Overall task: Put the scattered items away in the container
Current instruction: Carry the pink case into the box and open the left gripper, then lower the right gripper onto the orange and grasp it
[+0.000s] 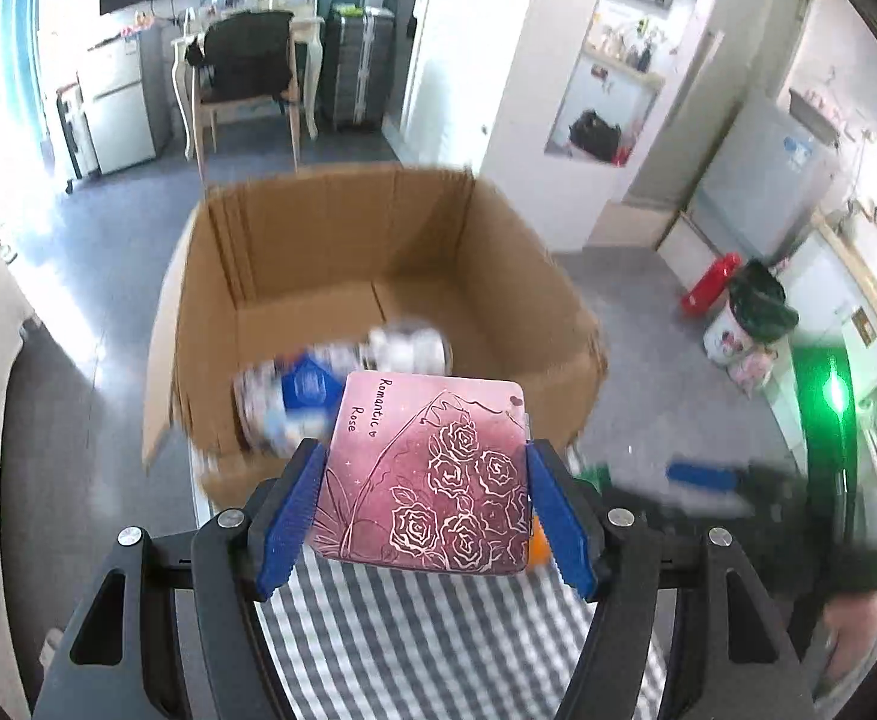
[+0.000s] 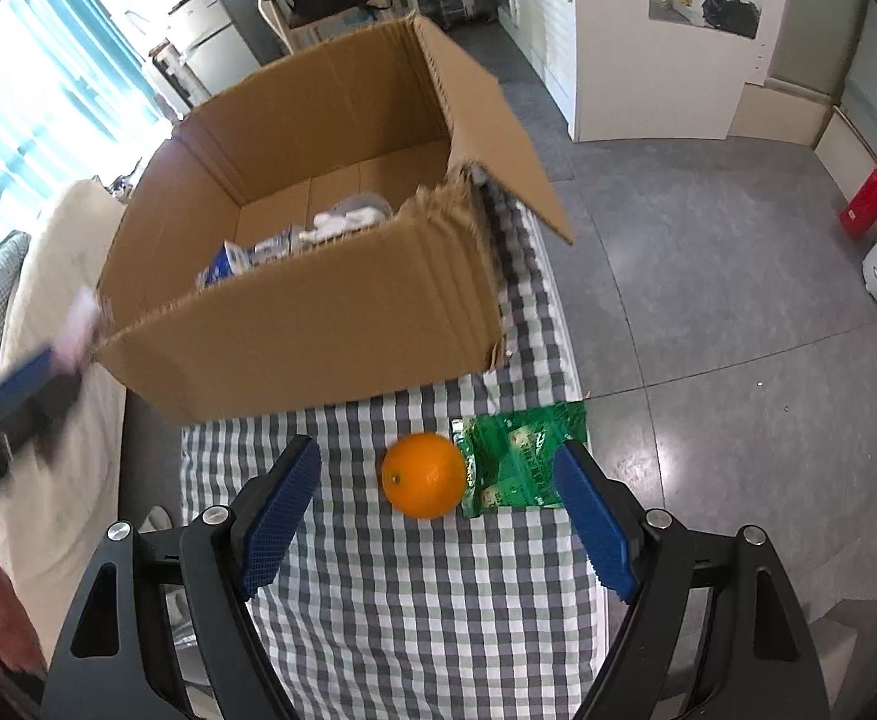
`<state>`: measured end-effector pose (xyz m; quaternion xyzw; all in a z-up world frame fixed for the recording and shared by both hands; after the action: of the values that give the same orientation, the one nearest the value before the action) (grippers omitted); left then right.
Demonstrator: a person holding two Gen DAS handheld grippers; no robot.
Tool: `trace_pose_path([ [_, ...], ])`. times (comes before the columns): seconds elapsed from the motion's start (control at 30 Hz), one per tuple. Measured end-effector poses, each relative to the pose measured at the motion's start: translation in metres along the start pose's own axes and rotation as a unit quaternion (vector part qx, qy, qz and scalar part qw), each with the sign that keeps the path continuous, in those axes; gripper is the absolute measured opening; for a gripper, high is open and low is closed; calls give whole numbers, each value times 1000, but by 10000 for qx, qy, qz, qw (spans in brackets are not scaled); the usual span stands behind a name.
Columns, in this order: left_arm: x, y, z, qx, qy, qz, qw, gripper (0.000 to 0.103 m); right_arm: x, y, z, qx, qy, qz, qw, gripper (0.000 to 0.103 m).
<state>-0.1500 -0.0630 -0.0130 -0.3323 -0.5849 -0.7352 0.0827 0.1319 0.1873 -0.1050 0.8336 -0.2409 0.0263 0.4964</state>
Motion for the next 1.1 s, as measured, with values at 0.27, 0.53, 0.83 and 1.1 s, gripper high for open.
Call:
trace_pose_path([
  [0.27,46,-73,-46,525,-76,15,9986,69,-6,-17,10,-22,-44,-170,9998,80],
  [0.53,24,-121,-67,826,150,-357,9958,70,-30,-40,15,-59,96,-568,9983,80],
  [0.83,20,-94,-77,1311,190,-443,9902,93,-22,-35,-1,31,314,-559,9979,80],
  [1.1,-7,-42,-82,1239,566,-375,9900,98,-5,-27,-19,57,629,-359,9974,80],
])
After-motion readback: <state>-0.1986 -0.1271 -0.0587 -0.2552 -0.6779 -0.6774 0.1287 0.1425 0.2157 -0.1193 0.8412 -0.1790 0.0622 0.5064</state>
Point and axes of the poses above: each gripper's, at about its wrist camera, not at the fingertips, and y roughly against the way its jaws point, z to its right, x to its top, the point moved 10 cm from there along -y, roughly the way its jaws point, and after that the axes turned 7 degrees about -y, right-handed, at the moved point
